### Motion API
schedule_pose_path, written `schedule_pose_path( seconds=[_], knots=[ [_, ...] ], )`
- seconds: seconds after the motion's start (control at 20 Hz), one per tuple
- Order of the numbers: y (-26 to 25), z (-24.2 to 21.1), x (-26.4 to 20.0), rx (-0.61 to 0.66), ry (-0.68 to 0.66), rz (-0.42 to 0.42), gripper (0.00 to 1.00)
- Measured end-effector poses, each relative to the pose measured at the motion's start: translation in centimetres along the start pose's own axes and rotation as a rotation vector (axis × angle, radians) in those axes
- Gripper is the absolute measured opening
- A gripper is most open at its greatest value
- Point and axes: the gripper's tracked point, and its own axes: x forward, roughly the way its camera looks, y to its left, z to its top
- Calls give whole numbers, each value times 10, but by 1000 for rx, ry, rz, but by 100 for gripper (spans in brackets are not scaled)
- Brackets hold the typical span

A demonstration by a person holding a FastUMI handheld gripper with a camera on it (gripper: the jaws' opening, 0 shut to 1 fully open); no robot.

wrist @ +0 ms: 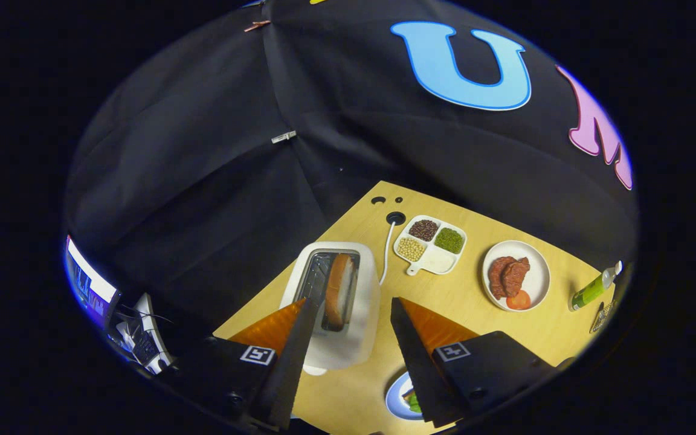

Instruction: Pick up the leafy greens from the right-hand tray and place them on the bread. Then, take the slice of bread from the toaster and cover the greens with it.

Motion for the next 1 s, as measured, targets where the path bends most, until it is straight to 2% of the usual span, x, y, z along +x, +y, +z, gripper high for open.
schedule_pose_path(
  seconds=[0.4,0.45,0.55,0.6,0.85,0.9,1.0],
  knots=[
    [13,-2,62,-3,82,-20,80],
    [11,-5,66,6,95,-30,77],
    [9,-8,75,25,119,-49,68],
    [8,-10,79,30,130,-56,55],
    [3,-19,89,27,166,-71,20],
    [5,-16,82,31,157,-63,16],
    [11,-8,77,43,128,-40,16]
  ],
)
